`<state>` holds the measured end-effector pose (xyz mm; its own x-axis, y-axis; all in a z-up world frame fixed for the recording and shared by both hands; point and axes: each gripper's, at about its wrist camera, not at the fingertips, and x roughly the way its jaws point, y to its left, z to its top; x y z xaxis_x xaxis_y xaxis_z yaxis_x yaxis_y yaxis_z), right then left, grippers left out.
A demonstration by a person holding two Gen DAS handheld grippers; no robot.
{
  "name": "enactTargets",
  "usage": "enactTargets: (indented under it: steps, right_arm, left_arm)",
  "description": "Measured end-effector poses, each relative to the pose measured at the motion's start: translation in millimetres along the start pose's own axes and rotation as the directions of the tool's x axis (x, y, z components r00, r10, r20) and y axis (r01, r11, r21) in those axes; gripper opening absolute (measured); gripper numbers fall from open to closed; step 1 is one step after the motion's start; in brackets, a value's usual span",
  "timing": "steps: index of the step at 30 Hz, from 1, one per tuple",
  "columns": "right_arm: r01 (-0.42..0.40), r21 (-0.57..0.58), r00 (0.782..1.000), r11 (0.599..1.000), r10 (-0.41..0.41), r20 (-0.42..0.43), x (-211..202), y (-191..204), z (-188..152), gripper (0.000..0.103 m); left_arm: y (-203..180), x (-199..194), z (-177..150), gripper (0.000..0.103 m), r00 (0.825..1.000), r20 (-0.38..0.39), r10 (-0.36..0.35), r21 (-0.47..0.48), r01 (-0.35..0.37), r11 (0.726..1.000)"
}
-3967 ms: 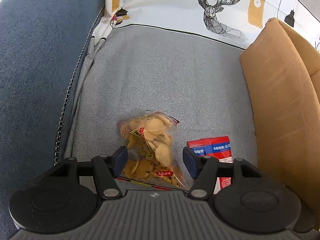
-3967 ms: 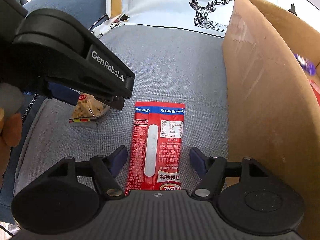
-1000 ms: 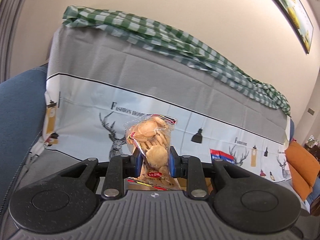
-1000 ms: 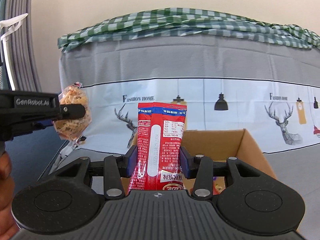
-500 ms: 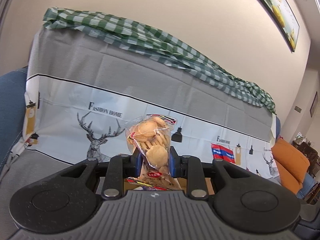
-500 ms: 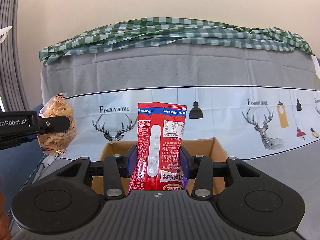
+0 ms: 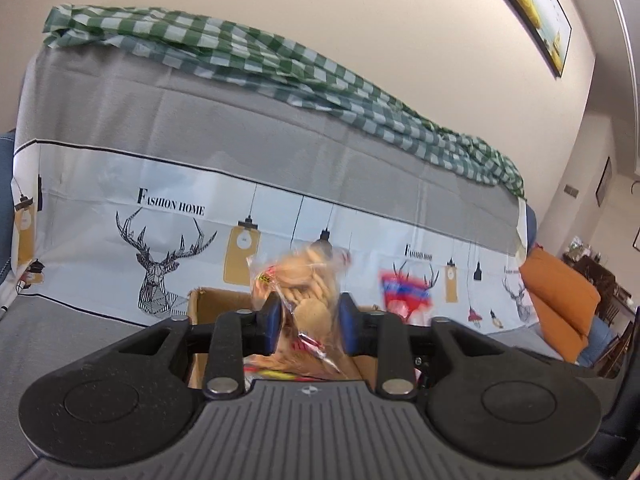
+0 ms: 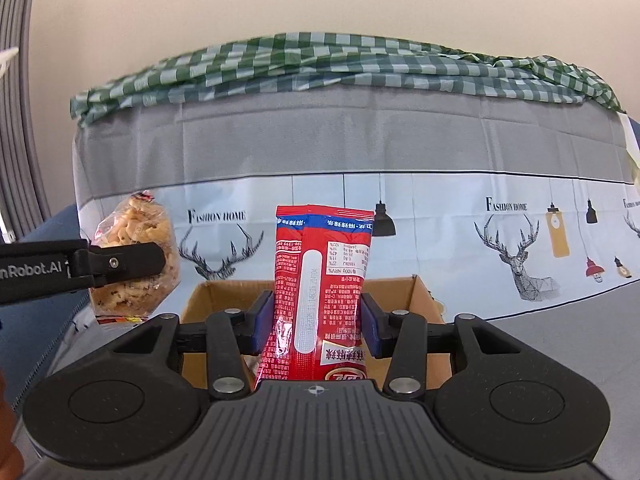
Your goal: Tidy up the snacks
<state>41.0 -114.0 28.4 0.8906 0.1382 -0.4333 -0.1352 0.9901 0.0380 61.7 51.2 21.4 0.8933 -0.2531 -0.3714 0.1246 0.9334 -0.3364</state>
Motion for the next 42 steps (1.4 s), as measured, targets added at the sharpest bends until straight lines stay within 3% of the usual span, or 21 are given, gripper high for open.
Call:
enactTargets:
  steps: [1, 2, 9, 14, 19, 21, 25, 28, 30, 31, 33, 36, 42]
  right_arm:
    - [0.017, 0.004, 1.0, 1.0, -0.017, -0.003, 0.4, -0.5, -0.4, 0.064]
    - [0.022, 0.012, 1.0, 1.0, -0.022, -0.004, 0.6, -1.7, -0.3, 0.075]
    - [0.006, 0.017, 1.0, 1.0, -0.006, -0.011, 2.2, -1.6, 0.3, 0.078]
    - [-0.007, 0.025, 0.999, 1.0, 0.008, -0.041, 0.9, -3.3, 3.3, 0.096]
    - [-0.019, 0.068, 0.997, 0.997, 0.024, -0.073, -15.5, -13.4, 6.4, 0.102]
    - [0.001, 0.087, 0.997, 0.996, 0.006, -0.076, -28.8, -19.6, 4.5, 0.102]
    - [0.036, 0.121, 0.991, 0.992, -0.02, -0.13, -48.5, -33.4, -13.4, 0.102]
    - [0.053, 0.133, 0.983, 0.99, -0.028, -0.184, -48.2, -40.0, -31.3, 0.102]
    - [0.051, 0.125, 0.974, 0.991, -0.022, -0.226, -42.9, -39.0, -38.7, 0.102]
    - [0.04, 0.111, 0.972, 0.993, -0.013, -0.234, -41.6, -36.9, -40.1, 0.102]
    - [0.021, 0.07, 0.972, 0.997, -0.004, -0.235, -40.3, -31.2, -40.7, 0.102]
    - [-0.001, 0.005, 0.972, 1.0, 0.003, -0.236, -37.1, -22.0, -38.2, 0.102]
    - [0.001, -0.05, 0.967, 0.999, -0.014, -0.255, -32.0, -15.4, -41.1, 0.102]
  left_arm:
    - [-0.1, -0.4, -0.6, 0.052, 1.0, 0.004, 0.004, 0.004, -0.004, 1.0]
    - [0.1, -1.1, -0.7, 0.053, 1.0, 0.009, 0.009, 0.006, -0.009, 1.0]
    - [4.0, -3.5, 1.8, 0.057, 1.0, 0.003, 0.022, -0.003, -0.022, 1.0]
    - [4.6, -10.2, 0.9, 0.072, 0.997, -0.03, 0.072, -0.015, -0.073, 0.997]
    - [2.3, -32.2, -8.4, 0.086, 0.987, -0.083, 0.139, 0.013, -0.139, 0.99]
    - [-0.9, -42.9, -16.2, 0.09, 0.979, -0.098, 0.181, 0.032, -0.178, 0.983]
    - [-6.3, -60.7, -43.8, 0.09, 0.931, -0.186, 0.313, 0.059, -0.307, 0.95]
    - [-11.1, -66.5, -66.8, 0.09, 0.915, -0.195, 0.354, 0.055, -0.351, 0.935]
    - [-17.9, -59.9, -78.4, 0.091, 0.917, -0.231, 0.326, 0.098, -0.312, 0.945]
    - [-20.4, -53.7, -81.0, 0.091, 0.905, -0.272, 0.327, 0.114, -0.307, 0.945]
    - [-20.0, -49.1, -81.8, 0.091, 0.907, -0.297, 0.298, 0.07, -0.291, 0.954]
    - [-13.1, -45.4, -78.0, 0.102, 0.895, -0.311, 0.318, 0.018, -0.329, 0.944]
    - [-4.7, -39.6, -76.1, 0.102, 0.873, -0.332, 0.357, 0.045, -0.363, 0.931]
